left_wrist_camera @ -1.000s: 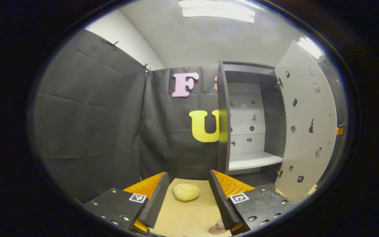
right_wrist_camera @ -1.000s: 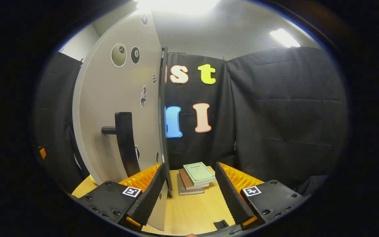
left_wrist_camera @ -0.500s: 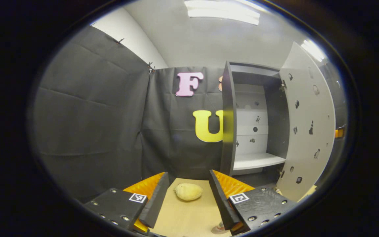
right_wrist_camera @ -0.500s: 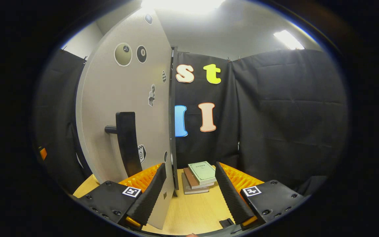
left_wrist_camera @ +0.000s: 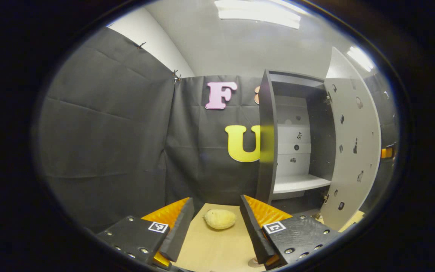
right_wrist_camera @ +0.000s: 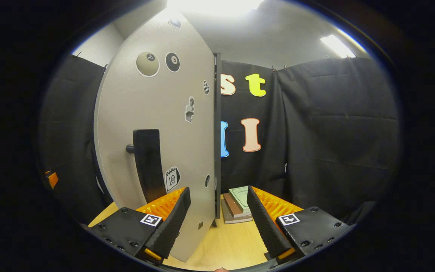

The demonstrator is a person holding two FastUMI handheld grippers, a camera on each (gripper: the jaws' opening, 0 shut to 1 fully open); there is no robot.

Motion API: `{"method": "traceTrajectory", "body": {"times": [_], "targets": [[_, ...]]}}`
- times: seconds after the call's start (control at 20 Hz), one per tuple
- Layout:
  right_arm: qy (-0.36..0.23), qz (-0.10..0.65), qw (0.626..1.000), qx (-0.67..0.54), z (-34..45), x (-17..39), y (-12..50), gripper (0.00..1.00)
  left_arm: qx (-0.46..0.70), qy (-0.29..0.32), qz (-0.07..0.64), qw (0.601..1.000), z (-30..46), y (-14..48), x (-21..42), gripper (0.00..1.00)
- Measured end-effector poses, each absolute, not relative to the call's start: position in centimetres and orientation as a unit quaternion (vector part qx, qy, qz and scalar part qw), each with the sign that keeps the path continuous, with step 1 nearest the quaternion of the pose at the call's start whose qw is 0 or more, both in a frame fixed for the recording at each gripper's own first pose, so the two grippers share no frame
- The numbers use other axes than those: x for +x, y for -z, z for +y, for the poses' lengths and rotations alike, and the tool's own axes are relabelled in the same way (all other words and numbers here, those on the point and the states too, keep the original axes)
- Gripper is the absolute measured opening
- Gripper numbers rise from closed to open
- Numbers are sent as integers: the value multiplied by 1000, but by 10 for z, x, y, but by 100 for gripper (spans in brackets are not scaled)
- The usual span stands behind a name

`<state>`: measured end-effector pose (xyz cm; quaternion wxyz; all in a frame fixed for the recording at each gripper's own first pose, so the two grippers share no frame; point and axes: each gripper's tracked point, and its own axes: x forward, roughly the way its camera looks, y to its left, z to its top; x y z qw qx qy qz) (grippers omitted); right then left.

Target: Open the cabinet door with the right hand, grasp the bottle in the cabinet with the left hand and place it on the coaster, then close the cabinet door with the right hand.

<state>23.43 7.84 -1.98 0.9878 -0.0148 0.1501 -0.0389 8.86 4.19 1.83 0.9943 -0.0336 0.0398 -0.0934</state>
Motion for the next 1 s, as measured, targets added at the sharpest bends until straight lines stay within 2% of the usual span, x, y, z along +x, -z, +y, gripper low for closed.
{"method": "traceTrajectory", "body": {"times": [0.25,0.3,0.35,0.4,0.45,0.5,0.6,0.65,0.7,0.8,0.85,0.95,1.0], "targets": [[10,148,989,-14,109,246,20,96,-39,90,39,994,53,-18,90,73],[3,149,989,-13,116,250,21,92,-37,88,41,995,54,-16,91,73],[-4,150,989,-13,123,254,21,96,-36,88,41,995,56,-15,91,76],[-12,150,988,-13,130,259,22,96,-35,86,41,995,59,-15,91,73],[-21,150,988,-13,139,262,23,92,-34,84,39,995,62,-16,90,73],[-30,148,988,-11,148,265,22,96,-34,83,38,995,63,-16,89,73],[-48,146,988,-8,169,273,22,96,-34,79,37,996,69,-16,86,73],[-55,145,988,-6,178,277,22,92,-34,77,38,996,73,-16,84,73],[-61,142,988,-6,182,281,21,96,-34,75,38,996,75,-15,82,73],[-89,140,986,3,197,282,18,92,-34,73,38,996,81,-15,79,73],[-95,140,986,3,202,282,19,97,-34,72,37,996,84,-14,77,73],[-97,139,986,0,207,278,21,94,-38,72,39,996,87,-12,74,73],[-100,139,985,1,209,278,23,98,-40,73,40,996,87,-12,74,73]]}}
